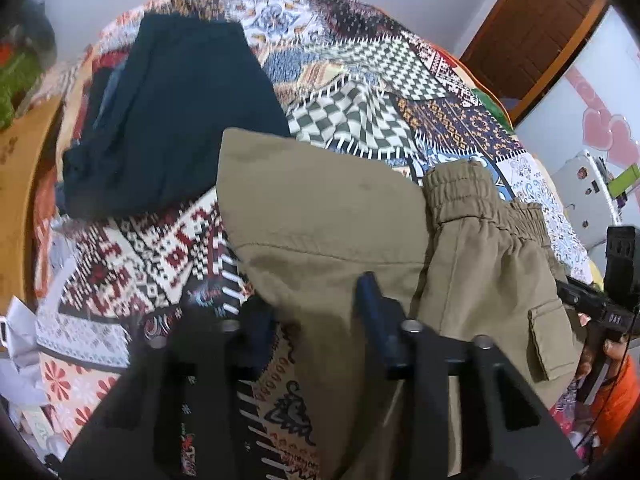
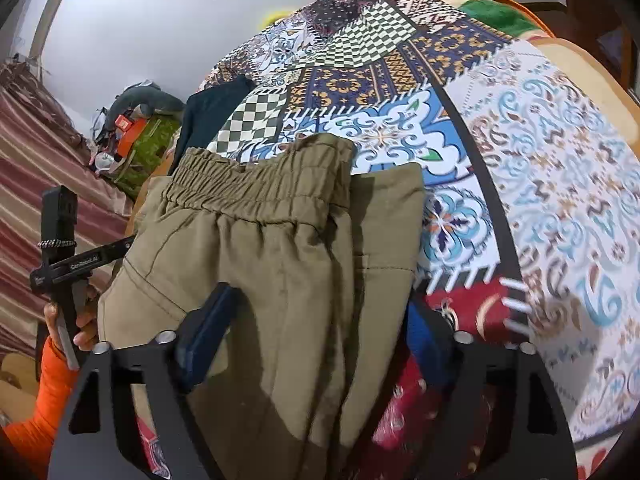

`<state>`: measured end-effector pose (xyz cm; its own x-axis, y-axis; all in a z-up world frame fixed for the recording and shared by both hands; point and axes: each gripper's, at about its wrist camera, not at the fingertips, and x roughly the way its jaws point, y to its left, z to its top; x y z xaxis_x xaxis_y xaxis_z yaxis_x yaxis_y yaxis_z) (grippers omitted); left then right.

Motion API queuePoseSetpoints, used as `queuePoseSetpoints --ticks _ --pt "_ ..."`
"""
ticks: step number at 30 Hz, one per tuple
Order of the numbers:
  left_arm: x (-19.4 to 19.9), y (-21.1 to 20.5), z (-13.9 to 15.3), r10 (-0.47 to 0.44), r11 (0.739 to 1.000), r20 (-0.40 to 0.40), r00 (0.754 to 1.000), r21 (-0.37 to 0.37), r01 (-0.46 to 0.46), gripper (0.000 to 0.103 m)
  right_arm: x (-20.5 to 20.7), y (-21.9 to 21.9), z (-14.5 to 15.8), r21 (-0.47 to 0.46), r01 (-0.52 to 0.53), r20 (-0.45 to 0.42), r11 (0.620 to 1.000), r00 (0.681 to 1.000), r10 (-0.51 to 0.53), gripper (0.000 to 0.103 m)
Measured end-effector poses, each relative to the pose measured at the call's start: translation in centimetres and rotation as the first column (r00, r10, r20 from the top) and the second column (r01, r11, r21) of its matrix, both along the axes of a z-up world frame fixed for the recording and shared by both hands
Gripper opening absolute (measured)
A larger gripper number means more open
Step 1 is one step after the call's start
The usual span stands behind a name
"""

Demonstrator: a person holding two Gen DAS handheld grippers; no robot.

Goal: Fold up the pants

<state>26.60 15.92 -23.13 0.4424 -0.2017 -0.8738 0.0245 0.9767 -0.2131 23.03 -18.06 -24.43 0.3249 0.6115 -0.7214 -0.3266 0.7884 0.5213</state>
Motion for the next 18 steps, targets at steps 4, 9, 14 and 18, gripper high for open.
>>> queuePoseSetpoints --ticks 4,9,14,18 --pt "-0.3 -0.5 0.5 0.000 0.999 0.030 1.000 0.050 -0.002 0.020 0.6 0.0 0.3 -0.005 0.008 0.018 1.000 1.000 -0.008 0.036" --pt "-0.6 -0.1 2.0 0.016 1.000 0.061 0.998 0.017 -0.017 0.006 1.0 0.0 0.7 -0.009 0.002 0.042 1.000 0.999 -0.002 0.019" --pt "-1.2 -0.1 4.5 0.016 0.999 0.123 0.992 0.029 -0.019 0.003 1.2 0.9 3.1 -0.051 -0.021 0.127 0.998 0.992 0.027 0.013" --pt "-1.1 0.4 6.6 0.020 0.999 0.168 0.986 0.030 -0.026 0.003 1.9 1.9 5.4 -0.062 -0.042 0.181 0.997 0.982 0.053 0.013"
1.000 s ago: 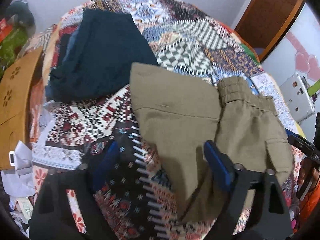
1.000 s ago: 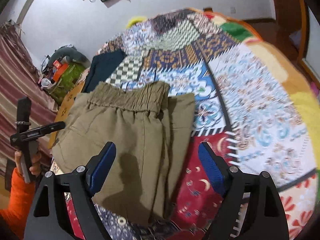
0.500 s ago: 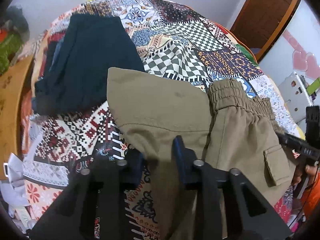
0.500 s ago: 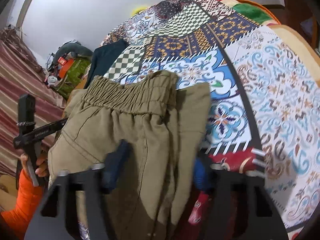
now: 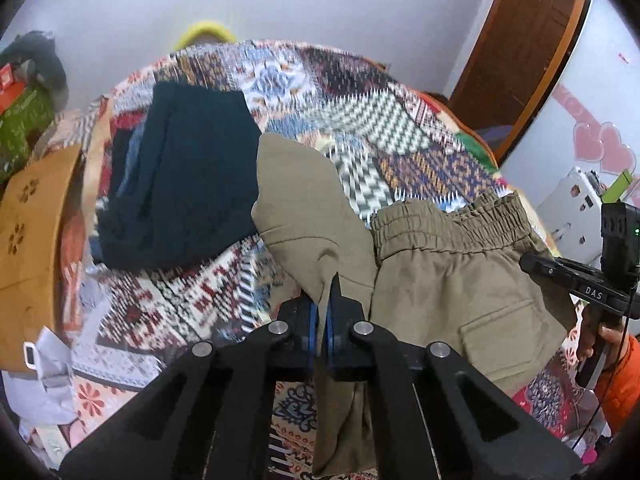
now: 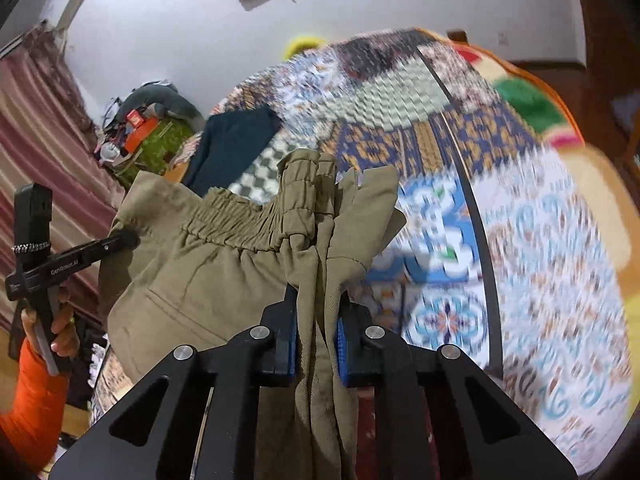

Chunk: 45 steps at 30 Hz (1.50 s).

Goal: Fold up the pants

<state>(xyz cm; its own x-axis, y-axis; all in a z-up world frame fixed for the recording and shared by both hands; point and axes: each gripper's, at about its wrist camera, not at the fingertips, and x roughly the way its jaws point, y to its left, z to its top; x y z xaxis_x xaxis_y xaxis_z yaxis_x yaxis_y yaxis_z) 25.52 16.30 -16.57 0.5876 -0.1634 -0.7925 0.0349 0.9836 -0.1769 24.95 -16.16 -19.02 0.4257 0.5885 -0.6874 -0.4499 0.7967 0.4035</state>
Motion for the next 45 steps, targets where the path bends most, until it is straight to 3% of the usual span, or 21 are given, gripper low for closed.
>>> queuePoseSetpoints --ticks 10,18,29,38,41,45 --pt "1.8 4.7 5.7 0.099 0.994 0.140 0.985 0.033 -0.105 0.003 3.4 5.6 6.3 -0.035 -0.070 0.189 0.997 0.979 0.075 0.013" --pt "5.1 9.5 6.7 0.216 0.971 0.185 0.959 0.060 -0.230 0.003 7.9 12.2 8.0 -0.053 -0.120 0.261 0.991 0.956 0.130 0.013" --pt "10.1 15.1 1.4 0.318 0.935 0.131 0.939 0.122 -0.333 0.003 12.9 20.6 4.2 -0.109 -0.168 0.226 0.980 0.956 0.189 0.013" --pt "13.0 19.6 -5.5 0.415 0.902 0.019 0.910 0.121 -0.414 0.003 15.4 25.1 -0.6 -0.191 -0.196 0.165 0.962 0.959 0.229 0.013" --pt "13.4 20.7 -7.4 0.435 0.893 -0.028 0.900 0.141 -0.427 0.006 15.8 25.7 -2.0 -0.248 -0.195 0.140 0.949 0.962 0.234 0.014" --pt "12.5 21.5 -8.4 0.441 0.894 -0.078 0.894 0.132 -0.429 0.022 15.9 24.7 -2.4 -0.235 -0.173 0.096 0.957 0.975 0.200 0.026"
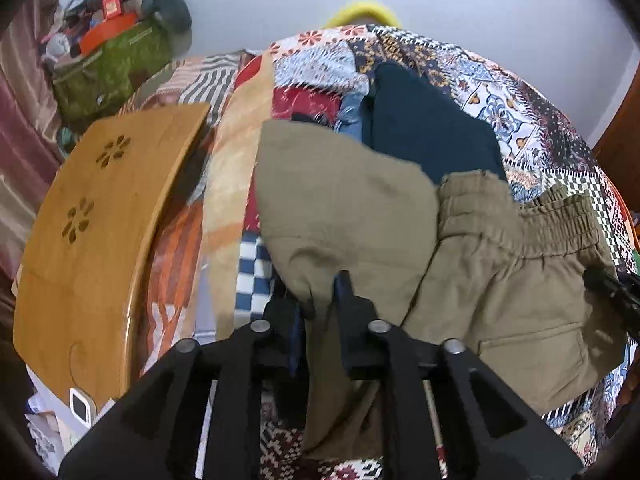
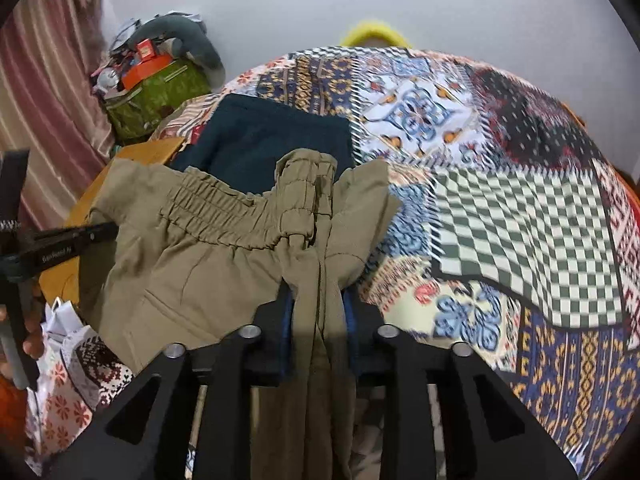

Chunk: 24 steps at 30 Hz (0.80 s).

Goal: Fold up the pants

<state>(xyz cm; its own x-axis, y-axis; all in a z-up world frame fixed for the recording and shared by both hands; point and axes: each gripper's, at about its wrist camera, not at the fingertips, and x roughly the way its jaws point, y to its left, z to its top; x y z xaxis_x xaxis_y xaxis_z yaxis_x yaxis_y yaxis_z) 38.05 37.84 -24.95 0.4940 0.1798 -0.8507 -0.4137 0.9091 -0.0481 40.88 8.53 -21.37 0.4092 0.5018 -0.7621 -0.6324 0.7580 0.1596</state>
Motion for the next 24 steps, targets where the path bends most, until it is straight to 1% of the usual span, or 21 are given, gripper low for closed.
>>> queuePoseSetpoints --ticks 3,6,9,12,13,15,16,18,19,21,22,24 --pt "-1.3 -0.1 0.2 -0.013 1.000 -0.022 1.000 0.013 0.013 0.031 -1.0 -2.0 0.9 0.026 0.030 -0.015 0.999 0.999 -0.030 0.026" --pt "-3.0 -0.7 1.5 -0.028 0.999 -0.023 0.999 0.017 0.028 0.031 -2.0 -3.5 2.1 0.063 0.041 -0.019 0.997 0.999 -0.040 0.026" --pt "-5.5 -1.8 4.3 -0.052 0.999 0.026 0.998 0.012 0.051 0.031 -4.1 -5.1 4.7 0.105 0.033 0.018 0.994 0.999 -0.035 0.026" --pt "-8.6 -3.8 8.6 -0.082 0.996 0.111 0.990 0.039 0.078 0.031 -7.1 -6.6 8.3 0.154 0.010 0.089 0.988 0.996 -0.024 0.026" --pt "-9.9 -4.6 10.4 -0.097 0.995 0.150 0.984 0.053 0.090 0.031 -8.4 -7.1 9.7 0.171 -0.001 0.117 0.985 0.993 -0.019 0.026" --pt "-12.0 -6.0 13.2 -0.120 0.992 0.213 0.970 0.072 0.107 0.031 -10.8 -8.1 12.2 0.210 -0.026 0.167 0.977 0.986 -0.009 0.026" --pt "-13.7 -7.1 15.2 -0.134 0.990 0.257 0.957 0.088 0.115 0.031 -12.3 -8.6 13.7 0.232 -0.042 0.196 0.972 0.981 -0.004 0.026" --pt "-15.9 -8.6 17.8 -0.150 0.986 0.317 0.937 0.113 0.120 0.031 -14.8 -9.3 16.0 0.266 -0.070 0.248 0.961 0.969 0.002 0.026" --pt "-17.6 -9.8 19.5 -0.165 0.984 0.357 0.920 0.130 0.126 0.031 -16.3 -9.8 17.3 0.286 -0.087 0.282 0.954 0.959 0.002 0.026" --pt "-19.9 -11.3 21.6 -0.186 0.979 0.406 0.894 0.153 0.135 0.031 -18.9 -10.5 19.2 0.316 -0.115 0.334 0.942 0.943 0.003 0.026" --pt "-21.5 -12.4 23.0 -0.198 0.976 0.439 0.876 0.173 0.134 0.031 -20.5 -10.9 20.2 0.329 -0.133 0.360 0.935 0.933 0.005 0.026" --pt "-24.0 -14.2 24.7 -0.216 0.969 0.479 0.851 0.211 0.127 0.031 -23.2 -11.6 21.8 0.345 -0.162 0.410 0.925 0.912 0.007 0.026"
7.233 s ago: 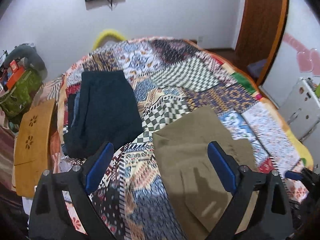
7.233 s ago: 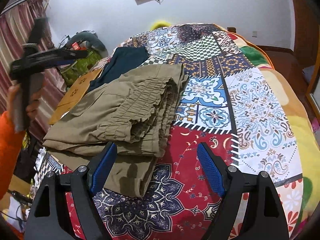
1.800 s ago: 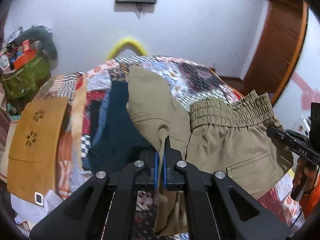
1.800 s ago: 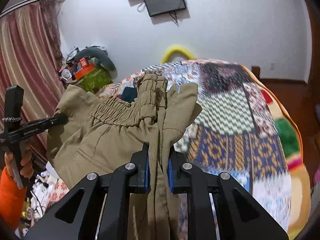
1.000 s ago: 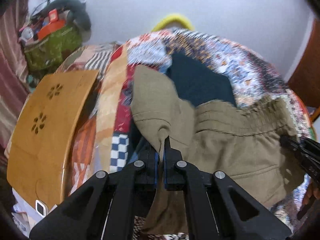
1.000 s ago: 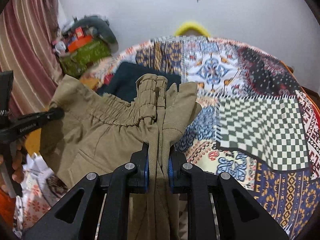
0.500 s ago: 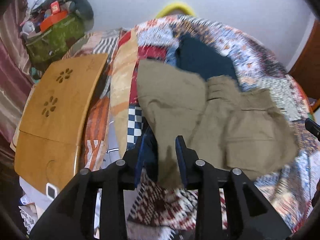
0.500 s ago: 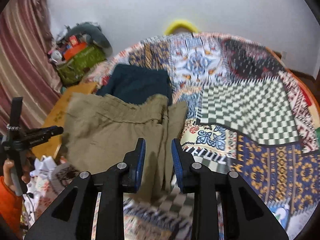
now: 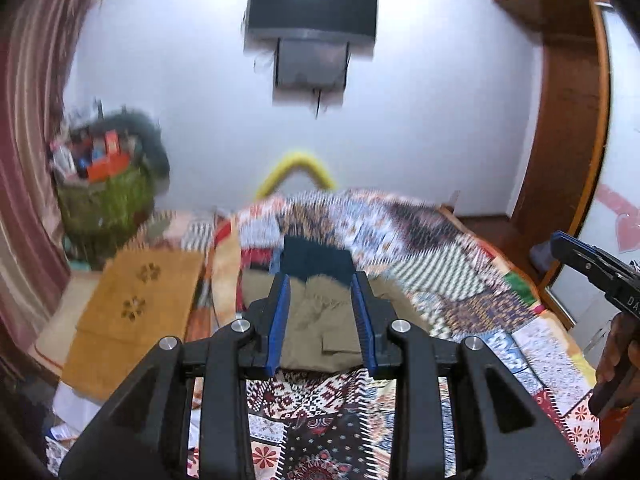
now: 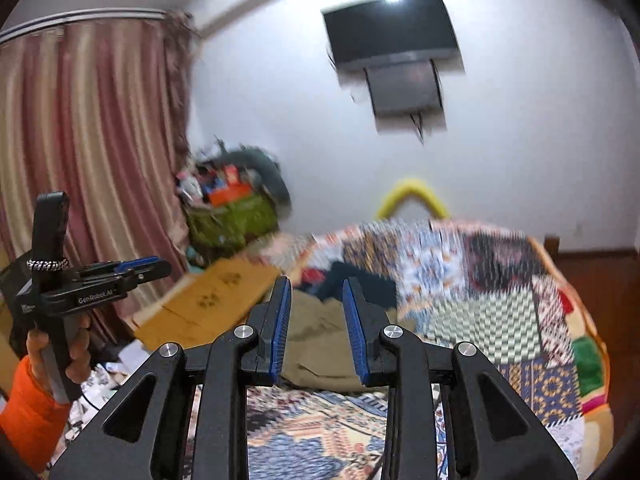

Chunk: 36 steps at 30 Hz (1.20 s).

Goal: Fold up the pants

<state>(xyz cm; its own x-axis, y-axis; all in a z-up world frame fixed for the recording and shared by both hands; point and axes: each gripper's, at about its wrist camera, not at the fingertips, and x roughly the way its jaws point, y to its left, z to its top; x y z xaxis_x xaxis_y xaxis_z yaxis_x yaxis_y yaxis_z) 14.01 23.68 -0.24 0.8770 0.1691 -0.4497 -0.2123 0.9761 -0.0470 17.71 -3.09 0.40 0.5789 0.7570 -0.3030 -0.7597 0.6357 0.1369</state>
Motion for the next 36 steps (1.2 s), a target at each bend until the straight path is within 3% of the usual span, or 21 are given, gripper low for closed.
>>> queuePoseSetpoints --ticks 4,8,11,13,15,19,21,36 --pt "-5.4 -3.4 2.4 -0.018 0.999 0.109 0.994 0.035 0.015 0.033 -5.7 -1.1 2.0 0.047 -0.019 0.106 0.999 0.994 0.014 0.026" --pt "-9.6 -6.0 3.4 -0.012 0.998 0.187 0.982 0.063 0.000 0.047 -9.1 -1.8 2.4 0.075 -0.022 0.157 0.997 0.988 0.010 0.027" --pt "-11.9 -7.5 3.5 -0.011 0.996 0.226 0.974 0.089 -0.009 0.065 -10.8 -2.4 2.2 0.101 -0.022 0.169 0.995 0.986 0.004 0.042" --pt "-12.9 -8.1 3.4 -0.006 0.996 0.239 0.971 0.088 -0.016 0.073 -11.5 -2.6 2.0 0.110 -0.002 0.173 0.994 0.985 -0.017 0.061" --pt "-13.4 -8.5 3.3 -0.003 0.996 0.238 0.971 0.091 -0.019 0.083 -12.0 -2.8 1.8 0.109 0.027 0.184 0.994 0.982 -0.046 0.070" --pt "-14.1 -9.0 3.2 0.008 0.995 0.246 0.969 0.093 -0.032 0.095 -12.5 -3.2 1.7 0.113 0.078 0.194 0.990 0.976 -0.099 0.097" --pt "-14.5 -9.3 3.1 0.005 0.995 0.253 0.967 0.096 -0.031 0.099 -12.6 -3.4 1.8 0.116 0.102 0.206 0.988 0.971 -0.124 0.103" --pt "-15.4 -10.2 3.0 -0.007 0.996 0.270 0.963 0.091 -0.018 0.102 -13.4 -3.9 1.2 0.101 0.123 0.206 0.987 0.968 -0.142 0.103"
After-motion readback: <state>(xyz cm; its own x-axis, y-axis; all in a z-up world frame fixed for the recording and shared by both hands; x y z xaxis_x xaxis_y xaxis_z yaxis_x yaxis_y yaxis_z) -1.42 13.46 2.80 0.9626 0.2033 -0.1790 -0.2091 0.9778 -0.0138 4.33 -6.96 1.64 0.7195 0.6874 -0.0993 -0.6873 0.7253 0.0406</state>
